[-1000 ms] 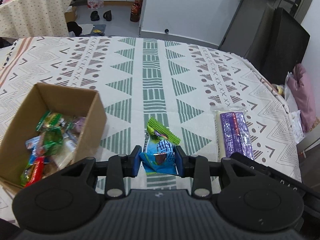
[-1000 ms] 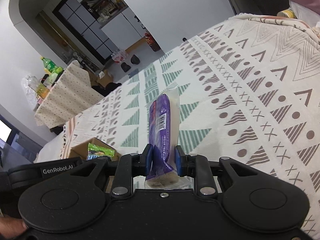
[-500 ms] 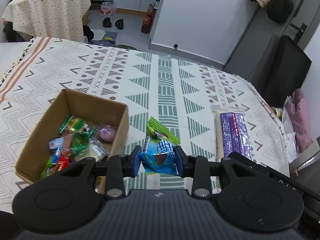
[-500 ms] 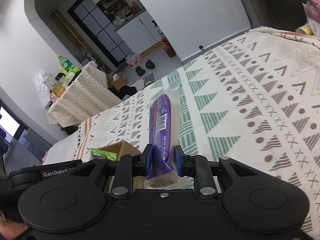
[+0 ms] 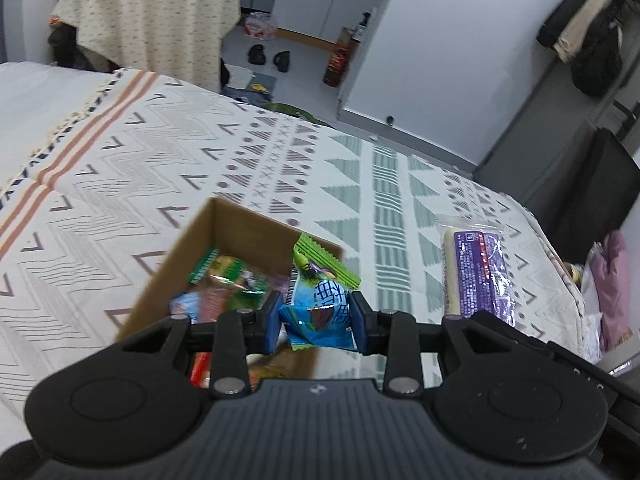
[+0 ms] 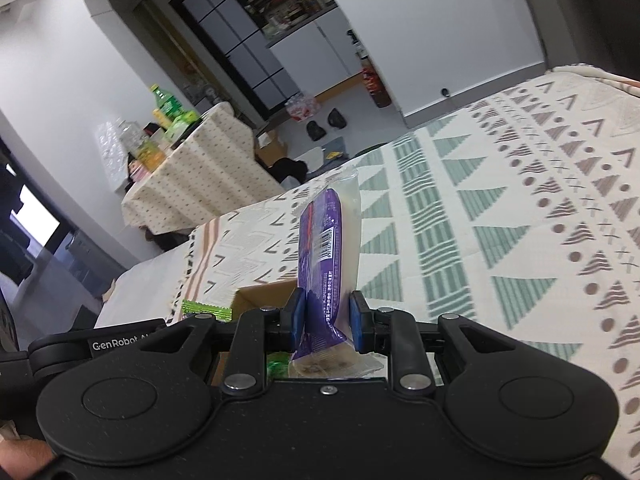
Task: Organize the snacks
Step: 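Carry the blue candy and purple bar pack into the box and open both tools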
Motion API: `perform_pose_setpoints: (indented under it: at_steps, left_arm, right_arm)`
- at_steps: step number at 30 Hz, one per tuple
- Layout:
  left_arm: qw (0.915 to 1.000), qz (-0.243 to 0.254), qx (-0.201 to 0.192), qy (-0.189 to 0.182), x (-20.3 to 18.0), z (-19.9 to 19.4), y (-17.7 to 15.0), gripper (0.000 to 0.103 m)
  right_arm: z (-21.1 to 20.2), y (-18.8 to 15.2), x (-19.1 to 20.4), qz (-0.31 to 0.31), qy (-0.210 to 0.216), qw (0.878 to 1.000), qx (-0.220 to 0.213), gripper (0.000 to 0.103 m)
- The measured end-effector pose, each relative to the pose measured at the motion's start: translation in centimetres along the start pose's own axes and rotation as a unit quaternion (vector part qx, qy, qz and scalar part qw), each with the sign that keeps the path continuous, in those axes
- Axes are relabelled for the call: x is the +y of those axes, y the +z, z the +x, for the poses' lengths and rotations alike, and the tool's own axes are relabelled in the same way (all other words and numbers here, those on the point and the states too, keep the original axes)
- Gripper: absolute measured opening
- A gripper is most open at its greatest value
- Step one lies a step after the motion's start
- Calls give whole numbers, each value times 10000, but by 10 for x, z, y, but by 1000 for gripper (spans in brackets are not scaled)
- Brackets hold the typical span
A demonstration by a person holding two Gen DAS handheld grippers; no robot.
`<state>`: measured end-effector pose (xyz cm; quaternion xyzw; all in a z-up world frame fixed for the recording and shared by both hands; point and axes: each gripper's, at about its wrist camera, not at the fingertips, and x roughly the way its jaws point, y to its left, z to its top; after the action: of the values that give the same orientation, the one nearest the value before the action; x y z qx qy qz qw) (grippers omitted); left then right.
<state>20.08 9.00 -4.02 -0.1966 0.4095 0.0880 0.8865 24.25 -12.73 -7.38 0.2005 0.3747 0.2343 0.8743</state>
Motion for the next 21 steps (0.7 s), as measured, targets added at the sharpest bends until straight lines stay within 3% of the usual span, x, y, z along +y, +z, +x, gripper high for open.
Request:
perform_pose_setpoints:
  at_steps: [16, 21]
  left_arm:
    - [9993, -349, 98, 62, 64, 11, 25, 35]
    - [9977, -595, 321, 23, 80, 24, 30, 46]
  right_arm:
    - [46, -12, 52, -167, 44, 9993, 344, 23]
    - [58, -16, 60, -156, -41, 9988, 454, 23]
